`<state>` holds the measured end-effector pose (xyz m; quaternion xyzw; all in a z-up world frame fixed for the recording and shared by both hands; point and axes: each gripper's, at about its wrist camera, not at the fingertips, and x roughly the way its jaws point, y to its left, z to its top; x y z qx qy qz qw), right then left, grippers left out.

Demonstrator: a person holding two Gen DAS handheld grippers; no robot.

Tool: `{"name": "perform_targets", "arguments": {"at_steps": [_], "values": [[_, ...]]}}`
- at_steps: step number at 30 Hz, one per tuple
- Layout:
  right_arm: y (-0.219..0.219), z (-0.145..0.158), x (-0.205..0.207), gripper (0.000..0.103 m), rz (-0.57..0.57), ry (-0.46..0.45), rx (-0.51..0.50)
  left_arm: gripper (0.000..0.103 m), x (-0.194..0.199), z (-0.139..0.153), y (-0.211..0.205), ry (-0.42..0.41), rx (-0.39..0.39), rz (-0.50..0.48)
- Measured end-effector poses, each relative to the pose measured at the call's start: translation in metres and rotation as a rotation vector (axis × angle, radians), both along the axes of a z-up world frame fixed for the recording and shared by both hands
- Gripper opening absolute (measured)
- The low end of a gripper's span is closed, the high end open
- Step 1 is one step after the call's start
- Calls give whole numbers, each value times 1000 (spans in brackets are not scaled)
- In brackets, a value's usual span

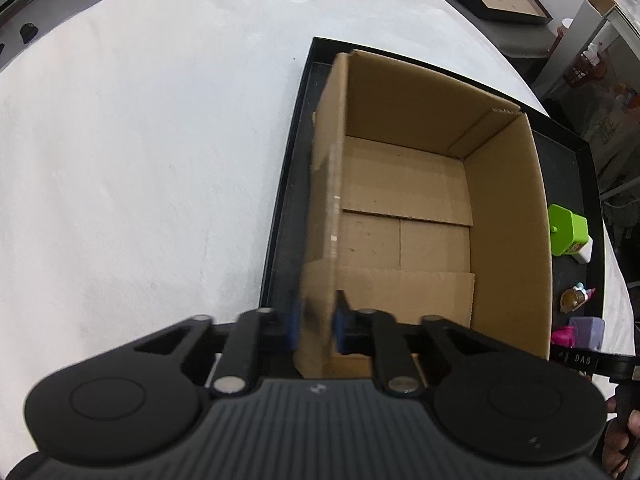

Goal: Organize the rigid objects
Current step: 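Move the right gripper over the pink figurine and close on it, then carry the pink figurine with the right gripper and drop it into the box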

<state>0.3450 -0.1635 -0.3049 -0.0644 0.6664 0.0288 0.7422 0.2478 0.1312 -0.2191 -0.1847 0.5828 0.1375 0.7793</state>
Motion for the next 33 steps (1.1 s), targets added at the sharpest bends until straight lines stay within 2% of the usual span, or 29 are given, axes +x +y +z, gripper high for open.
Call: {"name": "perform_targets", "arguments": {"at_steps": [4,14,25,33], "values": [[-1,15,-6,40,-4,-39,25,12,0,4,-3,-2,36,-10],[-1,65,-11,40,4,-99,105,12,5,4,-6,17,48,-26],[22,114,-14,40,35,-197,135,12,4,2,-1,10,23,-30],[38,138,-11,40,51,-264,159,12,2,1,1,2,11,-36]]}}
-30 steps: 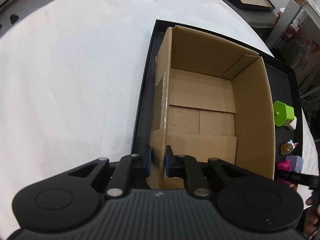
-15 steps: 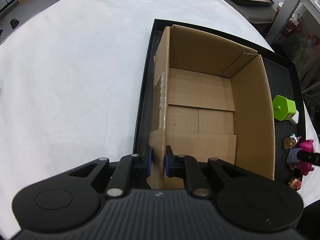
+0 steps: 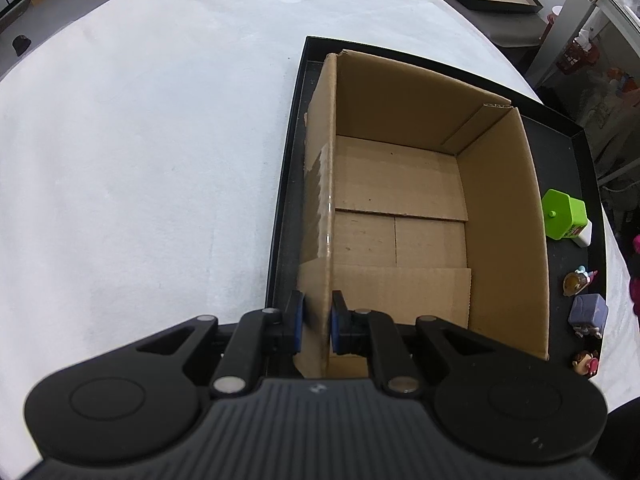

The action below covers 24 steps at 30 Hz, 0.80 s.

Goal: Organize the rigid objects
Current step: 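Carry the pink figurine with the right gripper and drop it into the box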

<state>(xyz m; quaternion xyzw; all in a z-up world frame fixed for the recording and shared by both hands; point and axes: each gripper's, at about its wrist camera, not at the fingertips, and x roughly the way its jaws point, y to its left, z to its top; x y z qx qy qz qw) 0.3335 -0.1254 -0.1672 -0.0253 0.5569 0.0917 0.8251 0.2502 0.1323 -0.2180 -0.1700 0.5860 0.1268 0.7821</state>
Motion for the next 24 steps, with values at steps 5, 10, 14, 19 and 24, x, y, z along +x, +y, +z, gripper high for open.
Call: {"name": "perform_targets", "arguments": {"at_steps": [5,10,14,19,24], "values": [[11,16,0,40,1,-46,17,12,0,0,2,-3,-12,-3],[25,25,-2,40,10,-75,27,13,-2,-2,5,-11,-30,-1],[40,30,-3,40,26,-92,24,13,-3,-3,6,-16,-39,-6],[58,32,-5,40,48,-98,32,13,-3,-2,6,-20,-43,-24],[77,27,-5,40,68,-93,26,13,-3,-1,8,-30,-51,-29]]}}
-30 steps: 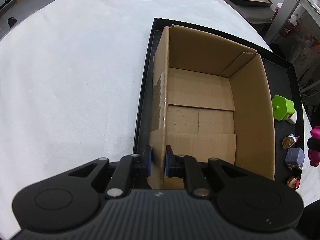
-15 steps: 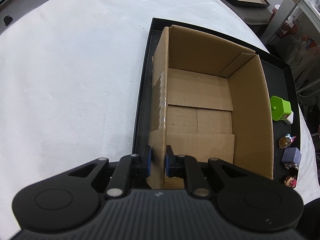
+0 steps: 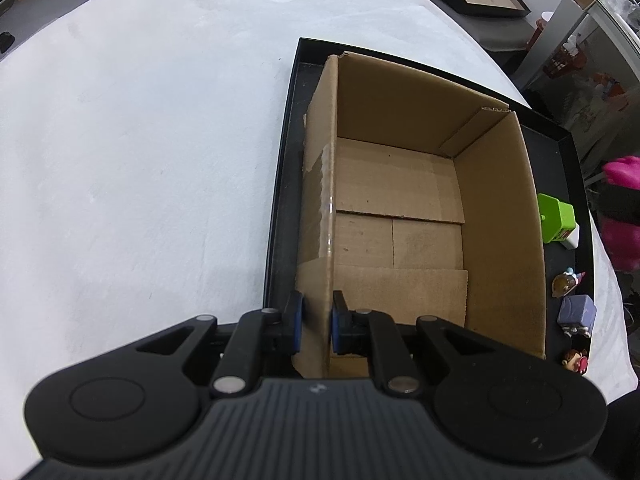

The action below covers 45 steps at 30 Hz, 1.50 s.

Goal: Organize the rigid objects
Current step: 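Carry the pink figurine with the right gripper and drop it into the box, then move the right gripper to the lavender block toy and grasp it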

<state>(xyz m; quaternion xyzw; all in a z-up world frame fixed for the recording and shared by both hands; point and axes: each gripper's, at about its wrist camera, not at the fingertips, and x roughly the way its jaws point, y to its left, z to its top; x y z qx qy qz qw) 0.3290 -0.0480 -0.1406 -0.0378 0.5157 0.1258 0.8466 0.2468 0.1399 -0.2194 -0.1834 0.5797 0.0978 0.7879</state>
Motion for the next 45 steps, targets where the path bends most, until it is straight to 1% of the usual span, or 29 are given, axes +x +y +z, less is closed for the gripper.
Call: {"name": "perform_targets", "arguments": {"at_steps": [13,20,24,26,27,28,30,34,39,42,45], "values": [[46,-22,7,40,52,32,-27,13,-2,0,7,-10,-23,-9],[65,-32,15,40,64,56,5,14,-1,2,9,-6,-36,-11],[76,-31,19,41,80,44,32,14,-1,2,13,0,-47,-4],[81,-28,21,41,89,28,67,14,-2,2,14,2,-51,1],[83,-26,22,43,90,20,82,14,-2,3,14,3,-50,1],[83,-24,23,50,87,10,93,14,-2,3,13,4,-48,1],[82,-21,23,57,79,-4,93,14,-2,4,12,4,-44,-1],[70,-19,24,57,61,7,108,14,-3,6,9,5,-32,1],[53,-15,20,58,38,-7,69,14,0,7,8,15,-24,14],[42,-12,17,61,10,-14,55,14,1,8,8,23,-16,17],[33,-9,14,63,-9,-26,45,15,1,12,4,21,13,13]]}}
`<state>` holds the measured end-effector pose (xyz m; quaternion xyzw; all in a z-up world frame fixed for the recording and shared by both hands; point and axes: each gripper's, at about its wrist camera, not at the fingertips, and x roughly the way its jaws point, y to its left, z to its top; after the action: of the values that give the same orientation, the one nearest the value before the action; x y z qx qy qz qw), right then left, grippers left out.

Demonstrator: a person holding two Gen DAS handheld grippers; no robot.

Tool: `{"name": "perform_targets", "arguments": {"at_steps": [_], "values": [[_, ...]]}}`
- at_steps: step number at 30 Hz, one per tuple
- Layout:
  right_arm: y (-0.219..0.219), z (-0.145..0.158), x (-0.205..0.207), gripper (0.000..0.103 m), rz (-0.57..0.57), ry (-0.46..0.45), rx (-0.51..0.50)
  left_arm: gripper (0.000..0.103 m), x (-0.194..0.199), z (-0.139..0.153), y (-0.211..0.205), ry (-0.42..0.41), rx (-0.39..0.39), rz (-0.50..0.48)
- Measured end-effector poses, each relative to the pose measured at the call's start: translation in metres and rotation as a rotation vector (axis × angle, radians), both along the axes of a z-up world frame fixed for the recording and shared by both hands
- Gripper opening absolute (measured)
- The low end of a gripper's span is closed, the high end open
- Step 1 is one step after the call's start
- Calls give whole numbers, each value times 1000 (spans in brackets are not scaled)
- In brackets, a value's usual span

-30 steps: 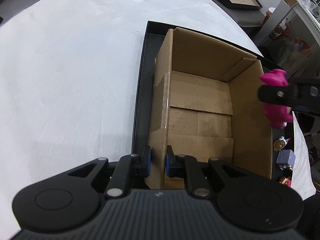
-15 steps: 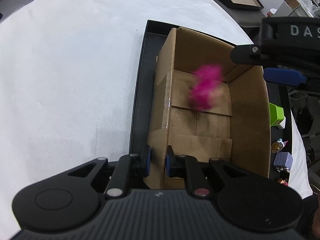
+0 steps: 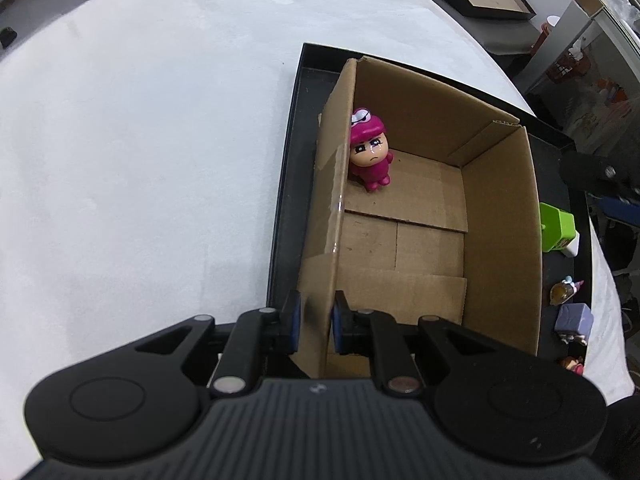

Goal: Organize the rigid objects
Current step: 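Move the right gripper to the lavender block toy and grasp it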

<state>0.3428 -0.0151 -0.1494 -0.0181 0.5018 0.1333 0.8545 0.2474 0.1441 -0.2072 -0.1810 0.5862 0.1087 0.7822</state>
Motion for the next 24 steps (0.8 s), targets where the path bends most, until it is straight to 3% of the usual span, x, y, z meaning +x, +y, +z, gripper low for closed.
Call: {"name": "perform_targets", "arguments": {"at_steps": [5,9,10,18,24], "values": [[-16,1,-4,64,-30,-7,-25,16,-3,2,-5,5,31,0],[-29,2,-10,82,-76,-40,-72,20,-5,3,-6,19,44,18],[-32,2,-12,82,-85,-49,-85,21,-6,4,-6,21,47,25],[-67,-16,-17,82,-162,-15,-113,47,-7,16,-14,12,124,23],[-94,-35,-21,82,-214,28,-142,62,-8,24,-22,-3,134,25]]}}
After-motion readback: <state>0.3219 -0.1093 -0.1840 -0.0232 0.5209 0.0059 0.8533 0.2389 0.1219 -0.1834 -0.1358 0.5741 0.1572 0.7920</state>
